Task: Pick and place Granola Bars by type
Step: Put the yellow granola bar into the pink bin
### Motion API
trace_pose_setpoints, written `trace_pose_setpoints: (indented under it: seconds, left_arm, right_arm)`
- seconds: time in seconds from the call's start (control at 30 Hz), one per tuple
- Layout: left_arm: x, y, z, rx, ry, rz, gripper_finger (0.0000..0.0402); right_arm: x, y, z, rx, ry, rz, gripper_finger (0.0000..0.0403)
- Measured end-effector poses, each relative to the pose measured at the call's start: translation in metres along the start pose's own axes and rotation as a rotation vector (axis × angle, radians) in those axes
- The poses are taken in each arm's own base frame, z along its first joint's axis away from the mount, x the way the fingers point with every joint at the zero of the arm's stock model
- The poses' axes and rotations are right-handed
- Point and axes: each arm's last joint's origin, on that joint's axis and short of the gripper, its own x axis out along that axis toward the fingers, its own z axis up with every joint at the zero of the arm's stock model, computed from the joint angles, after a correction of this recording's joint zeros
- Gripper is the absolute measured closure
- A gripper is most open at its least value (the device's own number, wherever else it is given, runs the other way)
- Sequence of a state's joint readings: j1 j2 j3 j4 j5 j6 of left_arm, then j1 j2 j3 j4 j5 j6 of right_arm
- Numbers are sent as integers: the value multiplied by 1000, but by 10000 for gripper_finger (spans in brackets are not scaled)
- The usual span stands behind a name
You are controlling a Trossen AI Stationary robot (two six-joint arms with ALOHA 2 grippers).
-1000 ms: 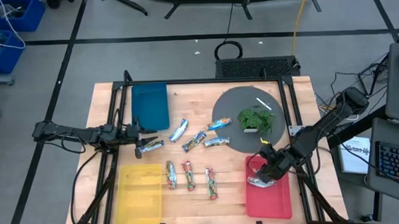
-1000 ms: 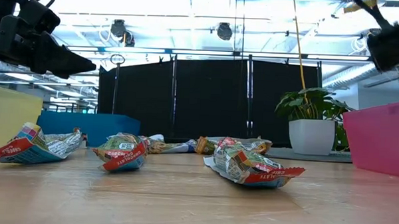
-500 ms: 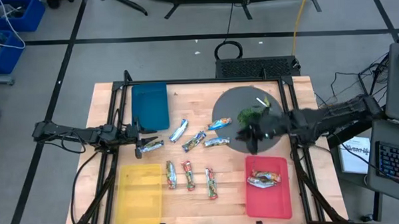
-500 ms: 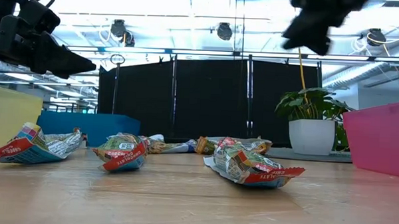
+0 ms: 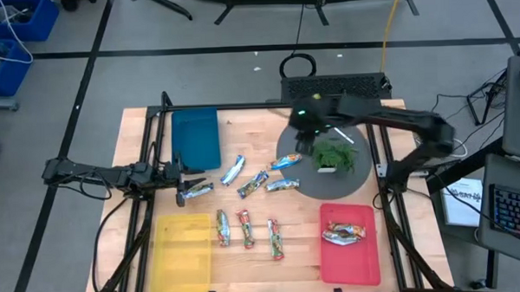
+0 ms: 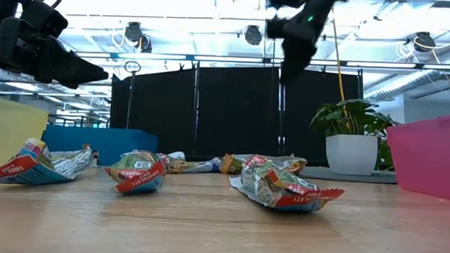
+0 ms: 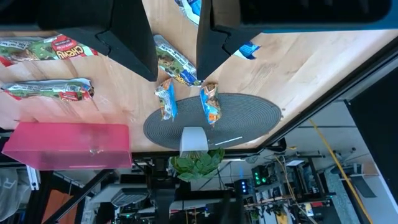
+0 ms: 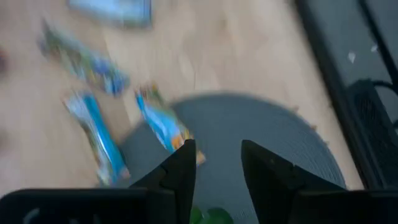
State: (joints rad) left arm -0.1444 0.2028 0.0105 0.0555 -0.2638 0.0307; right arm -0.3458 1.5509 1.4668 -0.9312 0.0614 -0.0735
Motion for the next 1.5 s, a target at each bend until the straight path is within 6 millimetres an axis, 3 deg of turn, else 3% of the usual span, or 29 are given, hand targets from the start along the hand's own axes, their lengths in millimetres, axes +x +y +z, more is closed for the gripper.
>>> trace_pose_setpoints:
  seconds: [0.1, 0.27, 0.47, 0.73, 1.17, 1.5]
  left_arm:
    - [0, 0, 0, 0, 0, 0, 284]
    - [0, 0, 0, 0, 1, 0, 284]
    - [0, 0, -1, 2, 7, 0, 284]
    - [0, 0, -1, 1, 8, 0, 284]
    - [0, 0, -1, 1, 9, 0, 284]
    - [0, 0, -1, 1, 9, 0, 284]
  right_arm:
    - [33, 3, 10, -76, 146, 0, 272]
    - [92, 12, 8, -148, 311, 26, 266]
    - [130, 20, 5, -182, 372, 44, 265]
    - [149, 23, 2, -171, 402, 71, 265]
    - [150, 26, 5, -107, 365, 142, 265]
    - [164, 27, -14, -95, 392, 139, 266]
